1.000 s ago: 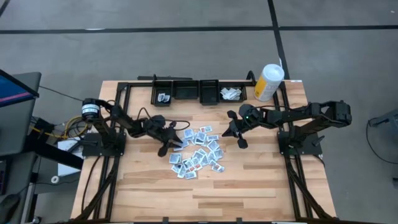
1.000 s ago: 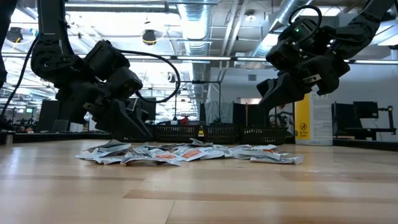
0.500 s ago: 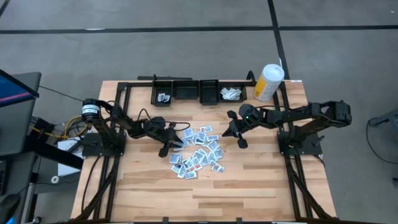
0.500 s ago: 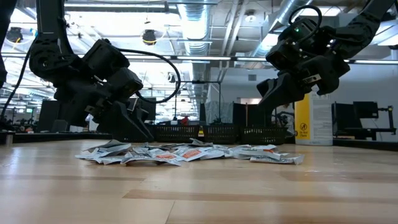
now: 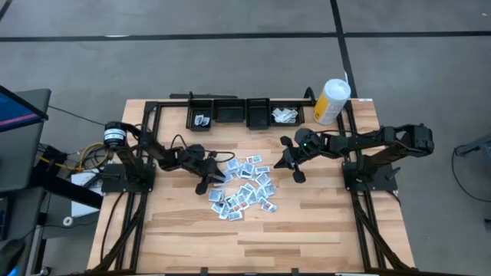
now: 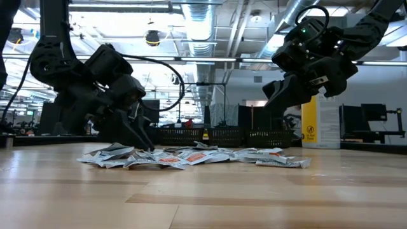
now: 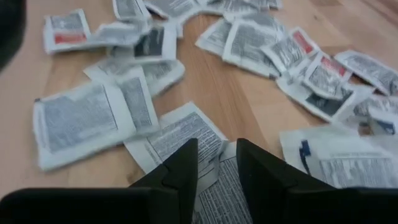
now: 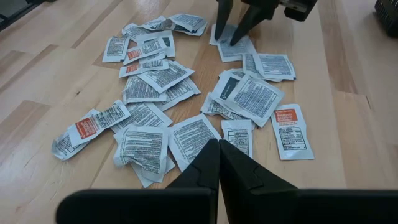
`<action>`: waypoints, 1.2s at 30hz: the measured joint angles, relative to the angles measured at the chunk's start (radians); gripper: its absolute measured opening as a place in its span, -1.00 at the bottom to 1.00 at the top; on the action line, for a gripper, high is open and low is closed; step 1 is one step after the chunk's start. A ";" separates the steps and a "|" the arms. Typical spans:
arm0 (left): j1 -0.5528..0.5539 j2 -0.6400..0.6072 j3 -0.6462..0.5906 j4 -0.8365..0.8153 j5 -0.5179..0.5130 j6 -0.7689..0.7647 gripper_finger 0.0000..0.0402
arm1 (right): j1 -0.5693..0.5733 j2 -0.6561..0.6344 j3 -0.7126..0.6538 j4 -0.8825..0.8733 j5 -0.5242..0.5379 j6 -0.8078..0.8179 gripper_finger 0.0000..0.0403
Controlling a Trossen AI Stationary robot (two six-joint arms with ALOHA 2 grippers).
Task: Pick & Place First Aid Supplies
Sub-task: Put the blue alcohol pad into the left black bin
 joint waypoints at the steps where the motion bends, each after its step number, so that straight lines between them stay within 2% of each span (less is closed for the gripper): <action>1: -0.002 0.012 0.002 0.010 0.000 0.000 -0.46 | 0.000 0.000 0.000 0.000 0.000 0.000 -1.00; 10: -0.003 0.061 0.010 0.072 -0.007 0.000 -0.60 | 0.000 0.000 0.000 -0.001 0.000 0.000 -1.00; 18: -0.002 0.061 0.009 0.080 -0.015 0.021 -0.96 | 0.000 0.000 0.000 -0.001 0.000 0.000 -1.00; 22: -0.003 0.052 0.008 0.077 -0.015 0.022 -0.96 | 0.000 0.000 0.000 -0.001 0.000 0.000 -1.00; 32: -0.003 -0.138 0.007 0.082 -0.014 0.021 -0.97 | 0.000 0.000 0.000 -0.002 0.000 0.000 -1.00; 36: 0.002 -0.243 0.007 0.088 -0.012 -0.039 -0.97 | 0.000 0.000 0.000 -0.002 0.000 0.000 -1.00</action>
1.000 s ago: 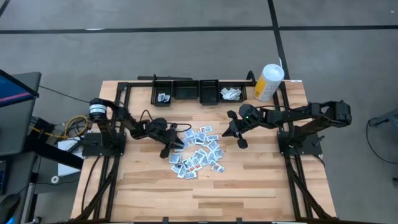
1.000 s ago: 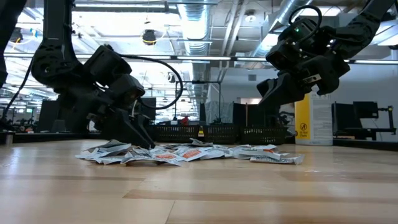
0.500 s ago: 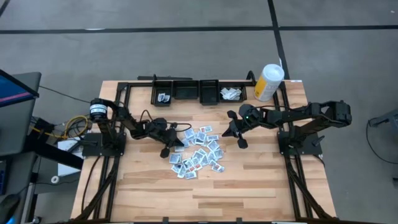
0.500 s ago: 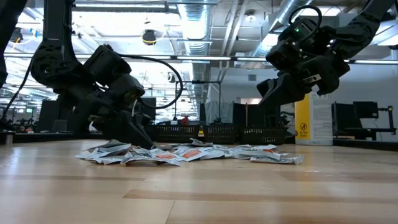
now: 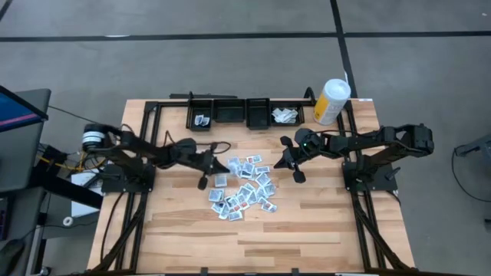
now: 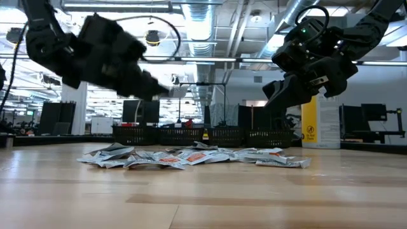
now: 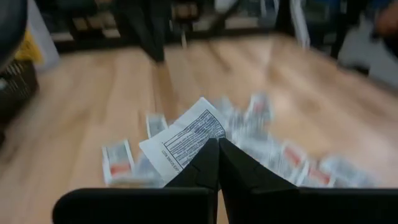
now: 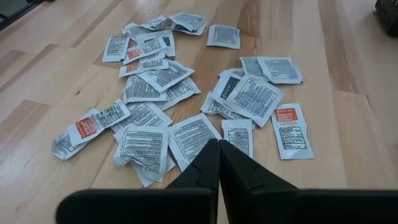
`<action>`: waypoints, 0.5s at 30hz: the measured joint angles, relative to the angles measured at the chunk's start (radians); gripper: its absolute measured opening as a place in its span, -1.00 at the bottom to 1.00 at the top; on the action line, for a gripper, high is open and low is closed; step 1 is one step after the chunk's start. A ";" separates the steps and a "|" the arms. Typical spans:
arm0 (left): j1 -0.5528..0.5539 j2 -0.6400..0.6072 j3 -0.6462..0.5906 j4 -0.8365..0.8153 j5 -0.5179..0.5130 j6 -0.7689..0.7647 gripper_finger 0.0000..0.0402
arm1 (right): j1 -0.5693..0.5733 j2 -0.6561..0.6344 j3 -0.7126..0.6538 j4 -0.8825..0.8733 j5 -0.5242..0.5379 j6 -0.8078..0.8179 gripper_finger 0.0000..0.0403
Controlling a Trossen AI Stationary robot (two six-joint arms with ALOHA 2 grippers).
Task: Pick & Place First Aid Supplies
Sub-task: Put the blue alcohol pad into the left black bin
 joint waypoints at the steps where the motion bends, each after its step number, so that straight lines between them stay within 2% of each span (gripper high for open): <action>1: 0.003 -0.028 0.000 0.000 0.000 -0.029 -0.97 | 0.000 0.000 0.000 0.000 0.000 0.000 -1.00; 9: 0.041 -0.225 0.000 0.002 0.000 -0.304 -0.96 | 0.000 0.000 0.000 0.000 0.000 0.000 -1.00; 15: 0.080 -0.320 0.000 0.002 -0.003 -0.366 -0.97 | 0.000 0.000 0.000 -0.001 0.000 0.000 -1.00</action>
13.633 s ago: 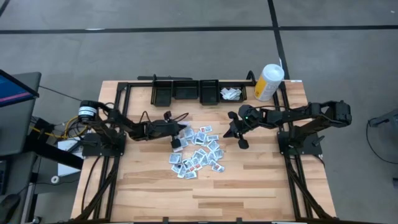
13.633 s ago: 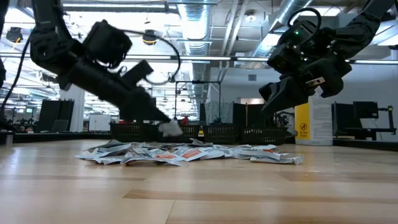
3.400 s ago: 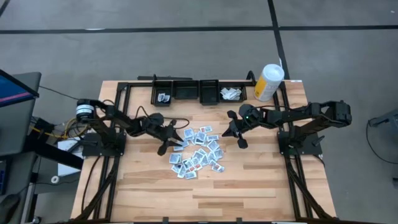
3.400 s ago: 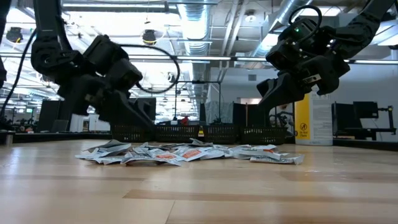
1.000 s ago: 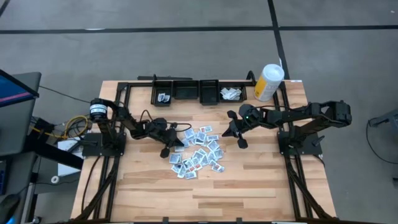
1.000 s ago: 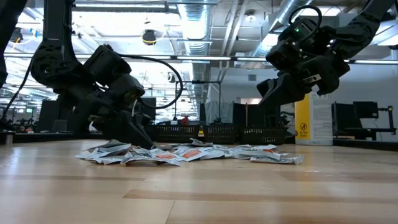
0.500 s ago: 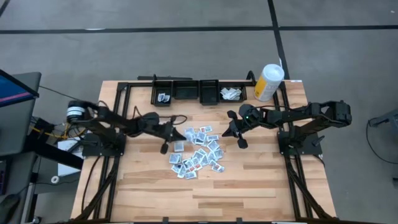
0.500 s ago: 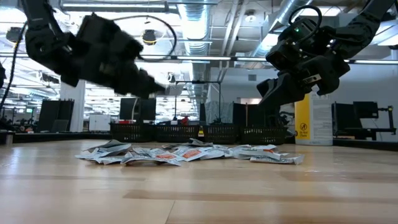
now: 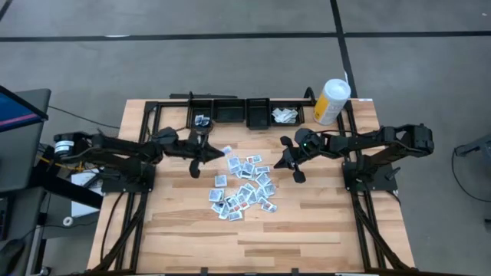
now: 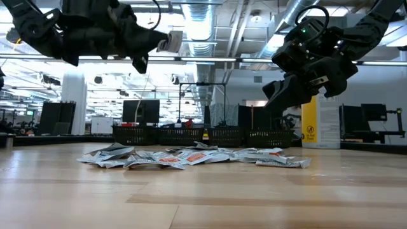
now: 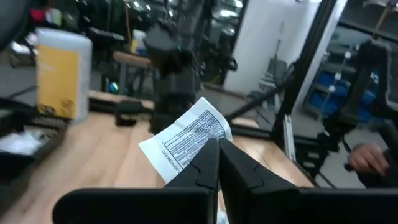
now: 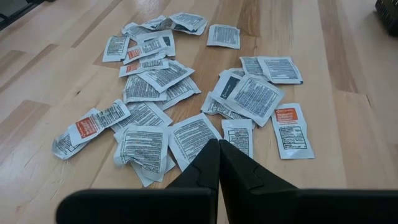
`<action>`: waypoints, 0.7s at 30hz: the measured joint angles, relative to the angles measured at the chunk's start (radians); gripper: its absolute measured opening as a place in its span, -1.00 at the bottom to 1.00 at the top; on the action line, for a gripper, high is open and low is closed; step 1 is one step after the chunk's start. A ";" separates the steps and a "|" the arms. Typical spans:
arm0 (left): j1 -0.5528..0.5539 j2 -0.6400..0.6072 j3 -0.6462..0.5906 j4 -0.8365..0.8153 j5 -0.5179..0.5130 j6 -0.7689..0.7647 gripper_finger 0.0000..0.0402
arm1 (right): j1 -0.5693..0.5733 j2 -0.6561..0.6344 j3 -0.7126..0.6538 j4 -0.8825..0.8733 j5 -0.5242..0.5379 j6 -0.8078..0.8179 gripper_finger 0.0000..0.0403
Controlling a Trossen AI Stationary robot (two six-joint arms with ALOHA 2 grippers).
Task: Pick & Place First Aid Supplies
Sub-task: Put the blue alcohol pad into the left black bin
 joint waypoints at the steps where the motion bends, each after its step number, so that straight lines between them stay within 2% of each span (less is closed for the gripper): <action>1: 0.009 -0.010 0.000 0.000 -0.013 0.000 -0.97 | 0.000 0.000 0.000 0.000 0.000 0.000 -1.00; 8: 0.132 -0.026 0.000 -0.050 -0.132 0.005 -0.97 | 0.000 0.000 0.000 -0.001 0.000 0.000 -1.00; 17: 0.378 -0.026 0.000 -0.164 -0.146 -0.013 -0.96 | 0.000 0.000 0.000 -0.002 0.000 0.000 -1.00; 21: 0.484 -0.015 0.000 -0.185 -0.147 0.036 -0.95 | 0.000 0.000 0.000 -0.002 0.000 0.000 -1.00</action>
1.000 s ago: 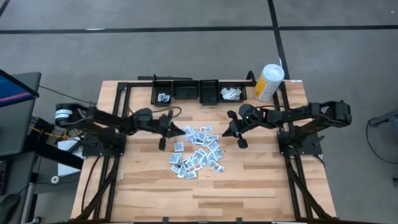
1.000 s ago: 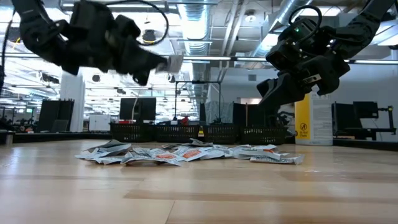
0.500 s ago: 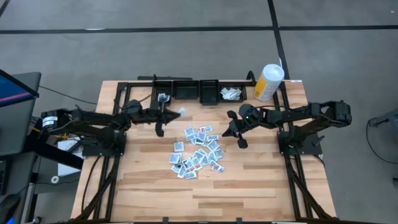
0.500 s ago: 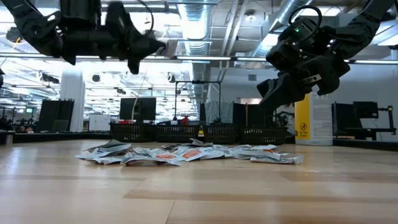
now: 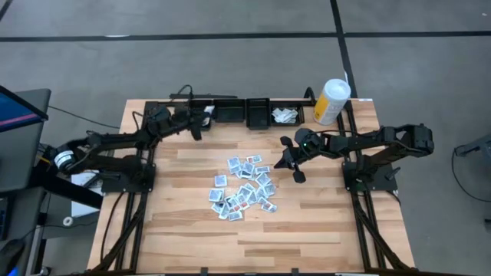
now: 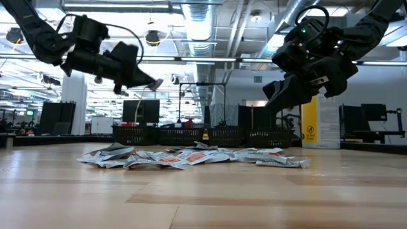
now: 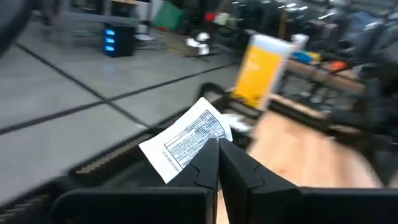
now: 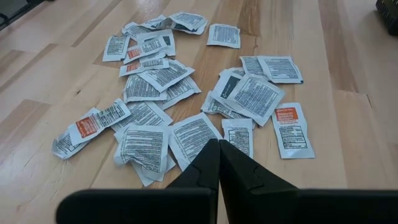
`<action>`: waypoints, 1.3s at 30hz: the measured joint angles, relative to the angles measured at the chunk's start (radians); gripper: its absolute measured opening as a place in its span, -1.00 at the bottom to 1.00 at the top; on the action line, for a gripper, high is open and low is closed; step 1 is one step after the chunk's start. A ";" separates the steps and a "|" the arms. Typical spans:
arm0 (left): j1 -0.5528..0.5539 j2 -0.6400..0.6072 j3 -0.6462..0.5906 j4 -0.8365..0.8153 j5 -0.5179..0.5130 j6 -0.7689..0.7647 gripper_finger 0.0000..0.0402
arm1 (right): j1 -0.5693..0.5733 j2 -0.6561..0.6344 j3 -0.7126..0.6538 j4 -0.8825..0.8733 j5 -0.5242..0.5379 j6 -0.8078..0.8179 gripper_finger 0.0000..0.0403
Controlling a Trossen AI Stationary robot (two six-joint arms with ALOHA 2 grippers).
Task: Pick & Place First Aid Supplies
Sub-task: Put the blue alcohol pad into the left black bin
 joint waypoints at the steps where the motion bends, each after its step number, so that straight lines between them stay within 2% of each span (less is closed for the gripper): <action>1: 0.021 0.011 0.000 -0.001 0.000 0.008 -0.95 | 0.000 0.000 0.000 0.000 0.000 0.000 -1.00; 11: 0.134 0.221 0.000 0.037 0.000 0.009 -0.93 | 0.000 0.000 0.000 0.000 0.000 0.000 -1.00; 18: 0.141 0.320 0.000 0.095 0.001 0.009 -0.75 | 0.000 0.000 0.000 0.000 0.000 0.000 -1.00; 28: 0.141 0.337 0.000 0.099 0.001 0.009 -0.39 | 0.000 0.000 0.000 0.000 0.000 0.000 -1.00; 39: 0.138 0.337 0.000 0.097 0.003 0.009 -0.34 | 0.000 0.000 0.000 0.000 0.000 0.000 -1.00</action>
